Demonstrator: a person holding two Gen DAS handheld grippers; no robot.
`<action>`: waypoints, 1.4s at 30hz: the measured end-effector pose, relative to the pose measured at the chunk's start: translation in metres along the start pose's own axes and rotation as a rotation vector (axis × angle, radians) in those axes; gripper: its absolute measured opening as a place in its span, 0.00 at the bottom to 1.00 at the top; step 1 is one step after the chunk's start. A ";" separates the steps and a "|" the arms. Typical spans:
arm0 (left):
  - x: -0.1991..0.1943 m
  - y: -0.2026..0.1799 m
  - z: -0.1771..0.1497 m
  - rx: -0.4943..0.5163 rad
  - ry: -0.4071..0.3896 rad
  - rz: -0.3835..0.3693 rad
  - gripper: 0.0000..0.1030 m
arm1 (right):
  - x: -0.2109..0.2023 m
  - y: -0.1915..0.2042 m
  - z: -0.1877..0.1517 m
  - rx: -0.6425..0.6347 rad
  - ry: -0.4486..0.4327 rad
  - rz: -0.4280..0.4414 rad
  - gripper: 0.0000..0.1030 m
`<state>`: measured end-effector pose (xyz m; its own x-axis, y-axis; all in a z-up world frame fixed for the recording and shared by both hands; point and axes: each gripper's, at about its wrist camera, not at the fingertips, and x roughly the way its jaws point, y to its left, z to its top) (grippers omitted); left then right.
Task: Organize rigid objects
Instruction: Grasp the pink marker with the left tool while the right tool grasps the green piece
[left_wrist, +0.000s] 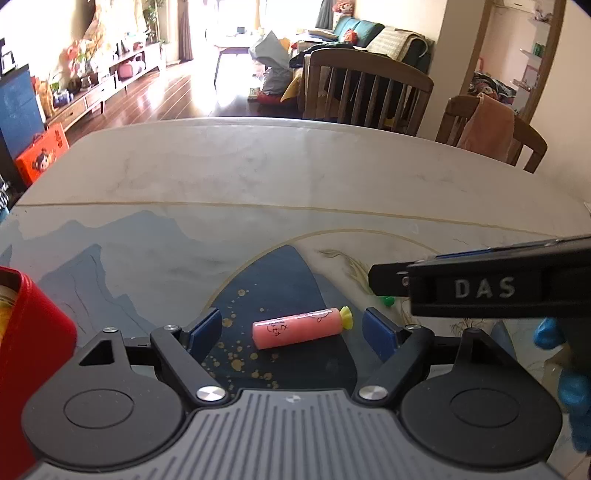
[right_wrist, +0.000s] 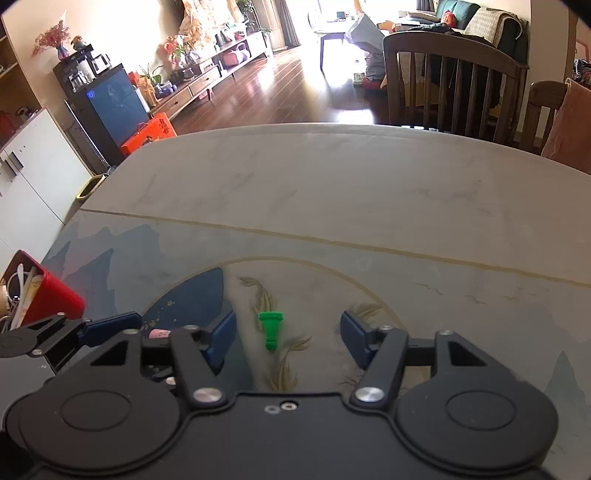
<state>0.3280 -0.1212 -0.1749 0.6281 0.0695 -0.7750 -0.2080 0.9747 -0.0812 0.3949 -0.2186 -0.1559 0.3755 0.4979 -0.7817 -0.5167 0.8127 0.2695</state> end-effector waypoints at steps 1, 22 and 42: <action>0.001 0.000 0.000 -0.005 0.001 0.005 0.81 | 0.001 0.000 0.000 0.000 0.001 -0.001 0.53; -0.004 0.007 -0.004 -0.015 0.011 0.001 0.58 | 0.002 0.012 -0.001 0.000 -0.012 -0.038 0.14; -0.060 0.021 -0.019 -0.021 0.035 -0.020 0.58 | -0.073 0.032 -0.034 0.019 -0.057 -0.019 0.14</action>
<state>0.2715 -0.1087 -0.1421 0.6054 0.0425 -0.7948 -0.2116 0.9712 -0.1093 0.3246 -0.2389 -0.1088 0.4286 0.4985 -0.7536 -0.4943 0.8275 0.2663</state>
